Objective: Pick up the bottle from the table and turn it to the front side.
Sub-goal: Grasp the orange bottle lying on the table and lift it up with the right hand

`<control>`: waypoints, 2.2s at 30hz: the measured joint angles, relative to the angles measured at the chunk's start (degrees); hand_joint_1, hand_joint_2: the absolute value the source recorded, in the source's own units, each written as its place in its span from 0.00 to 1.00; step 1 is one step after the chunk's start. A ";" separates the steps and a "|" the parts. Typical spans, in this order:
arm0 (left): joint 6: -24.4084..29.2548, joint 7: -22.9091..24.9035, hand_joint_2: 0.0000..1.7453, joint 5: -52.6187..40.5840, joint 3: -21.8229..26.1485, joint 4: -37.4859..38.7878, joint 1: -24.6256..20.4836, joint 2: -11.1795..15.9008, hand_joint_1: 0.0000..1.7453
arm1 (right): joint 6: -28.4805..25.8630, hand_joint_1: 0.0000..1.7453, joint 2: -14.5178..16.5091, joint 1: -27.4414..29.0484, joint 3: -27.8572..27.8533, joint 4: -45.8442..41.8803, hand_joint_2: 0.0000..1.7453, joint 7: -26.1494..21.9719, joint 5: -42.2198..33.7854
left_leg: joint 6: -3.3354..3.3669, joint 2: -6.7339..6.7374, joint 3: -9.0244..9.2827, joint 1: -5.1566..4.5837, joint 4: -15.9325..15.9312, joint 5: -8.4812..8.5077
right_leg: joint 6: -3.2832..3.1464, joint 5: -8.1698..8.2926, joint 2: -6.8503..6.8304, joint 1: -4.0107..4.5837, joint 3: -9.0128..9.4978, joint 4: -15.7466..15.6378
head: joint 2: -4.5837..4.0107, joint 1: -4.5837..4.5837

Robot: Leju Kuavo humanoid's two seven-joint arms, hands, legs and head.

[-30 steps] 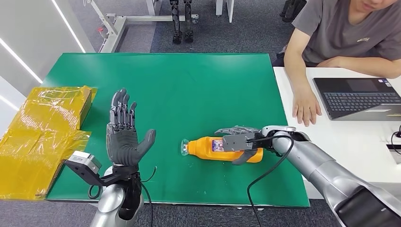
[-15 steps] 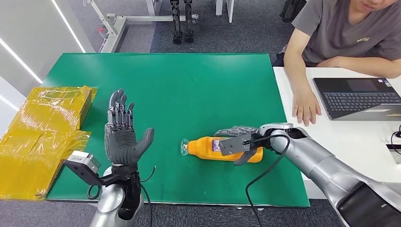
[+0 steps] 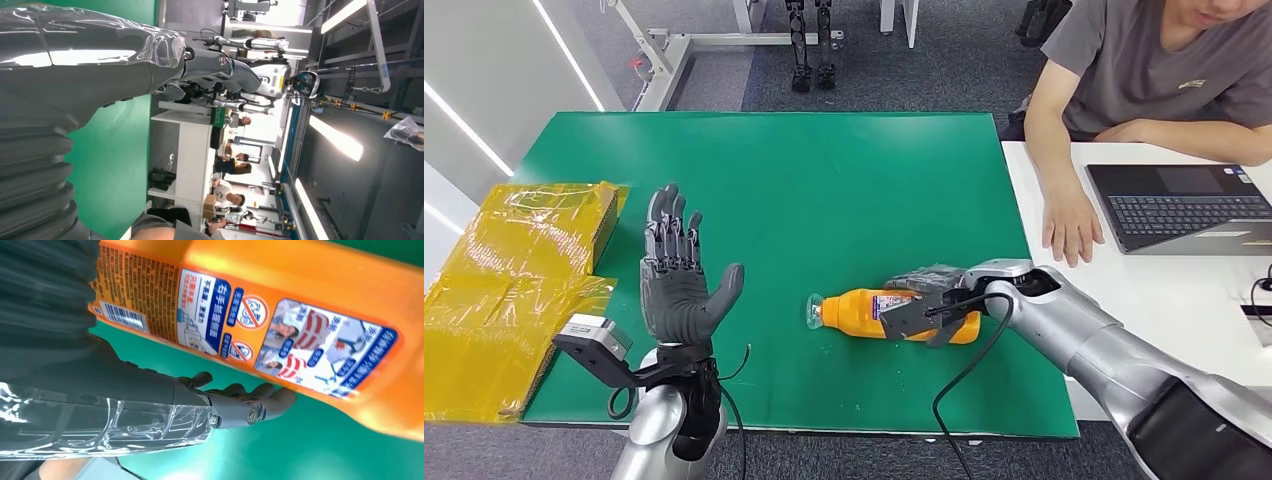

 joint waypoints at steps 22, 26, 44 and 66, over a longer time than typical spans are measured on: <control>2.04 0.00 1.00 -0.08 -0.02 0.20 -0.98 0.39 0.00 | -7.71 0.00 1.28 -0.13 2.47 0.84 1.00 2.36 3.88 | 0.00 0.02 0.00 0.00 0.00 0.00 | 0.00 0.00 0.02 0.00 0.00 0.00 | 0.00 0.00; 2.26 0.00 1.00 -0.57 -0.02 0.17 -0.38 0.48 0.00 | -9.22 0.15 2.12 -0.12 2.50 1.75 1.00 2.34 4.99 | 0.00 0.01 0.00 0.01 0.00 0.00 | 0.00 0.00 0.02 0.00 0.00 0.01 | 0.00 0.00; 2.35 0.00 1.00 -1.46 -0.02 -0.66 1.42 0.85 0.00 | -13.09 1.00 3.30 0.67 1.13 2.34 1.00 2.62 5.72 | 0.00 0.01 0.01 0.00 0.00 0.00 | 0.00 0.00 0.01 0.00 0.01 0.01 | 0.00 0.00; 2.29 0.00 1.00 -0.32 -0.02 0.05 -1.19 1.21 0.00 | -13.57 0.00 3.42 2.38 -0.91 3.21 1.00 3.29 7.39 | 0.00 0.01 0.01 0.00 0.00 0.00 | 0.00 0.00 0.02 0.00 0.00 0.00 | 0.00 0.00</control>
